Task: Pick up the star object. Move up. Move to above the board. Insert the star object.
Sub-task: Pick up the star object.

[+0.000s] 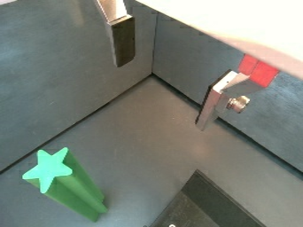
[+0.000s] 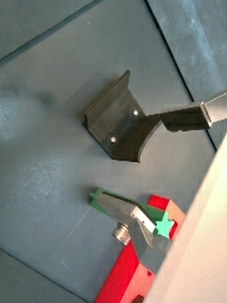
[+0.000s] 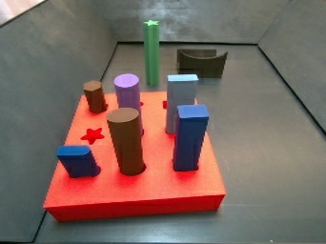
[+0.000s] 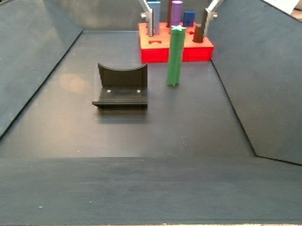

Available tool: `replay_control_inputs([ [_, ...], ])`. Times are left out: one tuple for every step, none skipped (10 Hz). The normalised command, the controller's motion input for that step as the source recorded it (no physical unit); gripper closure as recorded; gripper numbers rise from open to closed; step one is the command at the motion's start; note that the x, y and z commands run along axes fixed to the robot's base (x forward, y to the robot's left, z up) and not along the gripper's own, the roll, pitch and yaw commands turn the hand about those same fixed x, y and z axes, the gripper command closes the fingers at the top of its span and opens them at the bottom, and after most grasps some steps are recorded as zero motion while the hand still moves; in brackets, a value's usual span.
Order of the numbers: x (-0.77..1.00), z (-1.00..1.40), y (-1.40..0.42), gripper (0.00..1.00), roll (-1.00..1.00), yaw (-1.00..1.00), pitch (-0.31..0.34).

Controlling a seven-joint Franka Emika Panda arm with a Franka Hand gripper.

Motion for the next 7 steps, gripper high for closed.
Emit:
replay_control_inputs([
  [0.0,0.05,-0.39,0.0,0.09,0.0,0.0],
  [0.0,0.05,-0.89,0.0,0.06,0.0,0.0],
  [-0.01,0.0,-1.0,0.0,0.07,0.0,0.0],
  [0.0,0.0,-0.99,0.0,0.06,0.0,0.0],
  [0.0,0.0,-0.66,0.0,0.1,0.04,0.0],
  [0.0,0.0,-0.05,0.0,0.02,0.0,0.0],
  [0.0,-0.14,0.0,0.0,0.0,0.0,0.0],
])
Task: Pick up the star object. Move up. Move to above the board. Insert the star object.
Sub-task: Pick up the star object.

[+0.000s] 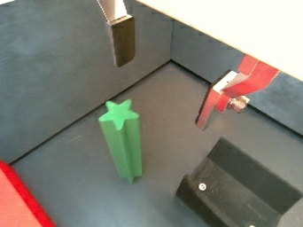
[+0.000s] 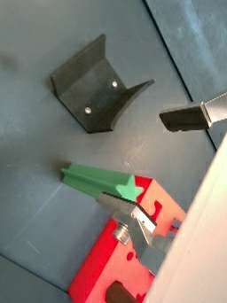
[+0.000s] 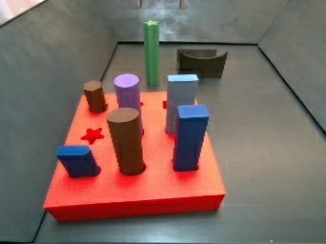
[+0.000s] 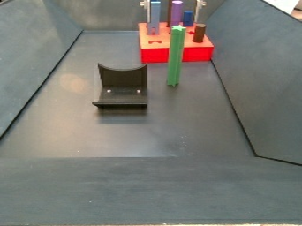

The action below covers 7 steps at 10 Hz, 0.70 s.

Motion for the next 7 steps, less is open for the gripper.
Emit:
replay_control_inputs([
  [-0.18,-0.31,-0.23,0.0,0.09,0.0,0.0],
  [-0.31,-0.43,-0.34,0.0,0.08,0.01,-0.011],
  [-0.3,-0.43,-0.34,0.0,0.06,0.01,-0.006],
  [-0.19,-0.23,-0.21,0.0,0.0,0.01,-0.031],
  [-0.01,-0.04,-0.07,0.0,-0.03,0.04,-0.027],
  [0.0,-0.13,-0.11,0.0,0.0,0.05,-0.02],
  [-0.13,-0.37,-0.21,0.0,0.05,0.03,-0.053],
])
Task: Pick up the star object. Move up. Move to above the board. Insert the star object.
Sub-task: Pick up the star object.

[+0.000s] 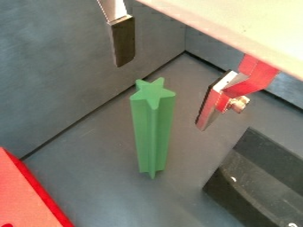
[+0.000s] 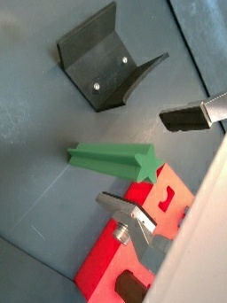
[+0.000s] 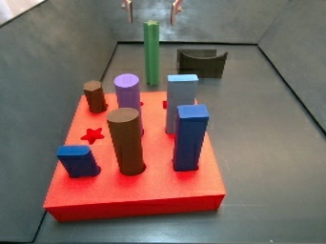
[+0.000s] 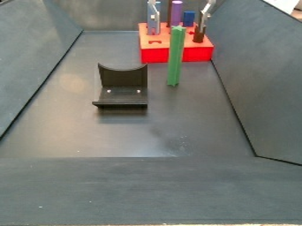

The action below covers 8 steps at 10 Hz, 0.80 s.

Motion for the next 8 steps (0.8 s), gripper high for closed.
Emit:
replay_control_inputs([
  [-0.17,-0.4,-0.25,0.0,0.05,0.0,-0.064],
  [-0.14,-0.39,-0.17,0.0,0.02,0.0,-0.07],
  [-0.13,-0.26,-0.03,0.0,0.01,0.0,-0.036],
  [0.0,0.0,0.0,1.0,0.0,0.0,0.0],
  [0.0,-0.03,0.0,1.0,-0.02,0.0,0.0],
  [0.0,0.0,0.0,1.0,0.0,0.0,0.0],
  [0.0,0.0,0.0,1.0,0.0,0.0,0.0],
  [0.0,0.0,0.0,1.0,0.0,0.0,0.0],
])
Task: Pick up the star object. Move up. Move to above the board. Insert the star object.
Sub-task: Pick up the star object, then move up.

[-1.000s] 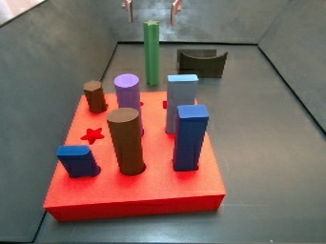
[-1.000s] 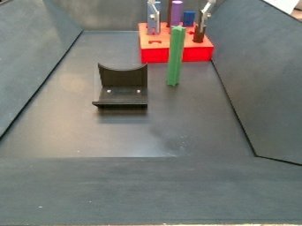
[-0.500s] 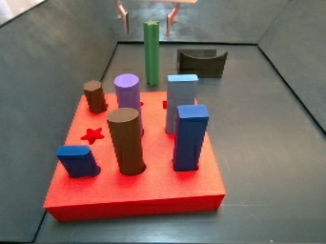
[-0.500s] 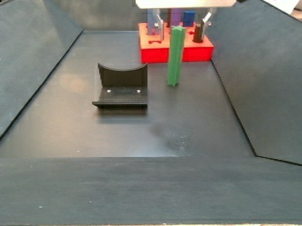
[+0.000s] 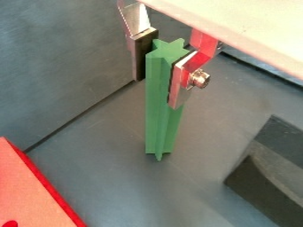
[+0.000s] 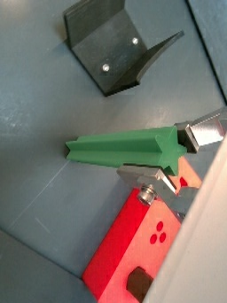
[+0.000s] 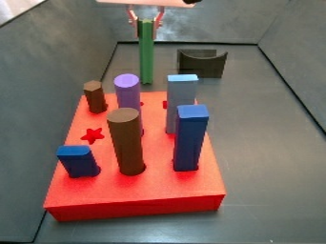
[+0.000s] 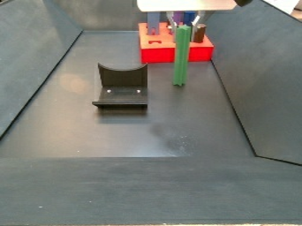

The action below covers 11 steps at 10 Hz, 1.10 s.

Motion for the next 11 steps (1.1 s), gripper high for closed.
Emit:
replay_control_inputs([
  [0.0,0.0,0.0,1.0,0.0,0.0,0.0],
  [0.0,0.0,0.0,1.0,0.0,0.0,0.0],
  [0.0,0.0,0.0,1.0,0.0,0.0,0.0],
  [0.0,0.0,0.0,1.0,0.0,0.0,0.0],
  [0.0,0.0,0.0,1.0,0.0,0.0,0.0],
  [0.0,0.0,0.0,1.0,0.0,0.0,0.0],
  [0.0,0.0,0.0,1.0,0.0,0.0,0.0],
  [0.0,0.0,0.0,1.0,0.0,0.0,0.0],
  [0.0,0.83,0.0,1.0,0.0,0.0,0.0],
  [-0.02,0.8,-0.06,1.0,0.0,0.0,0.017],
  [-0.03,0.69,-0.05,1.0,0.0,0.01,0.041],
])
